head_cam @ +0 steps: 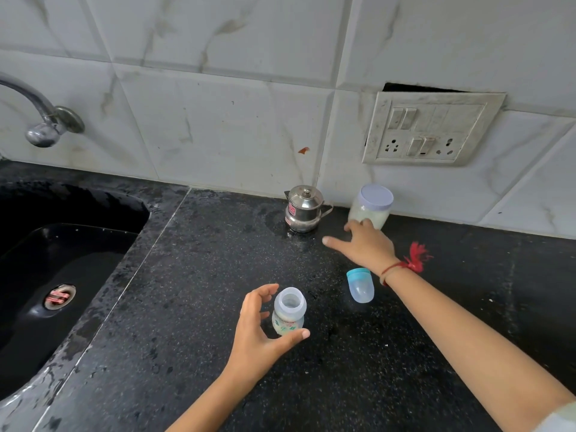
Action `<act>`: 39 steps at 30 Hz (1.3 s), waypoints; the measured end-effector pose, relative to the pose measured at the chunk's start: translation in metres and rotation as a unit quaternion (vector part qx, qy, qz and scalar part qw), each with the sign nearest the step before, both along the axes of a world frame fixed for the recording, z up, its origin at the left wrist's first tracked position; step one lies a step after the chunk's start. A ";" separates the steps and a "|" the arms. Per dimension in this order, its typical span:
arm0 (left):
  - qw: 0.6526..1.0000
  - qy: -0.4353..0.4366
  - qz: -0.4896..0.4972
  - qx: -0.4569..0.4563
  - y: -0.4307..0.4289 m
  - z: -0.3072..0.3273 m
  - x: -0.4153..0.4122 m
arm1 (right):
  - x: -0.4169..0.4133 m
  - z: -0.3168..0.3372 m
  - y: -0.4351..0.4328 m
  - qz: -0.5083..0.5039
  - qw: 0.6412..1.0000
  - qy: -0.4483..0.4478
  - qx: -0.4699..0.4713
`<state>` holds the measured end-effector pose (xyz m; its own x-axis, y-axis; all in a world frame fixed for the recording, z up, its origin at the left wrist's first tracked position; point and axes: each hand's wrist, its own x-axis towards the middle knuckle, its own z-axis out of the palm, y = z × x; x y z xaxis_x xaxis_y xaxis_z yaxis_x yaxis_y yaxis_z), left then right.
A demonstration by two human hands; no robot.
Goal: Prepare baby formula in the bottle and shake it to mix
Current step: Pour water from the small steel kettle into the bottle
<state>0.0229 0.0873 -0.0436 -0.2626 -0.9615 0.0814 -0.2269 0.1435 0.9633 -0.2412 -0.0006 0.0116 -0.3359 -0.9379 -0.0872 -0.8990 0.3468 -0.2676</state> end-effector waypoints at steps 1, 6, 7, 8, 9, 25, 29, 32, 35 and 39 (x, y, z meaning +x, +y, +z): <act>1.000 -0.001 -0.001 0.000 0.000 0.000 0.000 | -0.002 0.001 0.010 0.006 0.998 0.011 0.056; 1.000 -0.005 -0.005 -0.005 0.002 0.001 0.003 | -0.010 -0.003 0.044 0.013 0.980 -0.011 0.197; 1.000 -0.006 -0.005 -0.005 0.003 0.000 0.004 | -0.009 -0.006 0.048 0.011 0.980 -0.035 0.193; 1.000 -0.008 -0.006 -0.006 0.003 0.000 0.005 | -0.009 -0.009 0.052 0.006 0.981 -0.065 0.185; 1.000 -0.009 -0.006 -0.007 0.004 0.000 0.006 | -0.009 -0.011 0.055 0.000 0.981 -0.089 0.175; 0.999 -0.003 -0.020 -0.040 0.008 0.005 0.005 | -0.007 -0.038 0.113 -0.015 0.994 -0.081 -0.070; 0.999 -0.003 -0.023 -0.045 0.007 0.006 0.004 | -0.007 -0.035 0.116 -0.022 0.995 -0.065 -0.068; 0.999 -0.002 -0.022 -0.046 0.006 0.006 0.003 | -0.005 -0.027 0.114 -0.026 0.996 -0.052 -0.073; 0.999 -0.001 -0.021 -0.046 0.005 0.005 0.002 | -0.005 -0.026 0.111 -0.038 0.996 -0.050 -0.067; 0.999 0.005 -0.022 -0.041 0.004 0.004 0.001 | -0.009 -0.029 0.105 -0.044 0.998 -0.041 -0.015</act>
<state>0.0240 0.0910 -0.0401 -0.3038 -0.9389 0.1618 -0.2082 0.2312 0.9504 -0.2500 0.1047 -0.0175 -0.4097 -0.9077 -0.0906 -0.8398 0.4141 -0.3511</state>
